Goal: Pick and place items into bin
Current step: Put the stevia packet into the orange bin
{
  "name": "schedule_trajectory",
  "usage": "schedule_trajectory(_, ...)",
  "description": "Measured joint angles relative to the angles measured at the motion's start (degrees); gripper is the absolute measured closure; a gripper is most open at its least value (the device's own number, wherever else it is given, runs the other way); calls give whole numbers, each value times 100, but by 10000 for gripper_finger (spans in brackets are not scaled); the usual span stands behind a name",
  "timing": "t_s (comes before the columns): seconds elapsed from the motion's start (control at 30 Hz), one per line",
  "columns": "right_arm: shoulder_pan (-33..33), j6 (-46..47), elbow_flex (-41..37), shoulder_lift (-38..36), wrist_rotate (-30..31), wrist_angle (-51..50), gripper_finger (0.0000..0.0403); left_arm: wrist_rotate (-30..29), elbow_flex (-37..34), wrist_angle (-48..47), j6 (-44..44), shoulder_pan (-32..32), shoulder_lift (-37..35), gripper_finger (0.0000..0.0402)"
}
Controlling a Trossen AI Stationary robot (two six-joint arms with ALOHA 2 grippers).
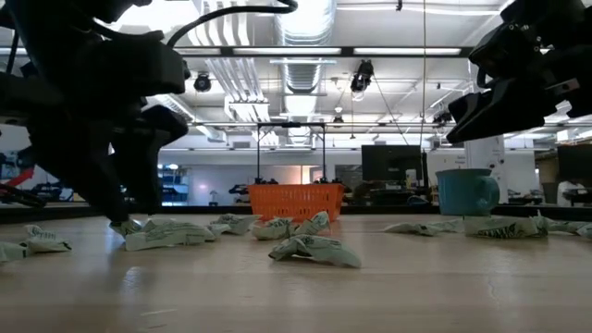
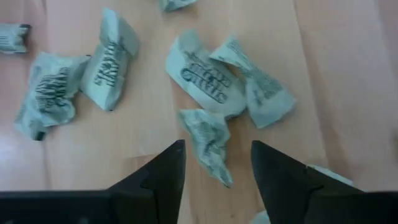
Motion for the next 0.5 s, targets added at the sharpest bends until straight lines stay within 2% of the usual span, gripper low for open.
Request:
schedule_trajectory(0.33, 0, 172, -11, 0, 0, 0, 330, 88, -19, -6, -301, 10, 217, 227)
schedule_trajectory(0.5, 5, 292, -38, 0, 0, 3, 330, 66, -20, -75, -507, 19, 261, 264)
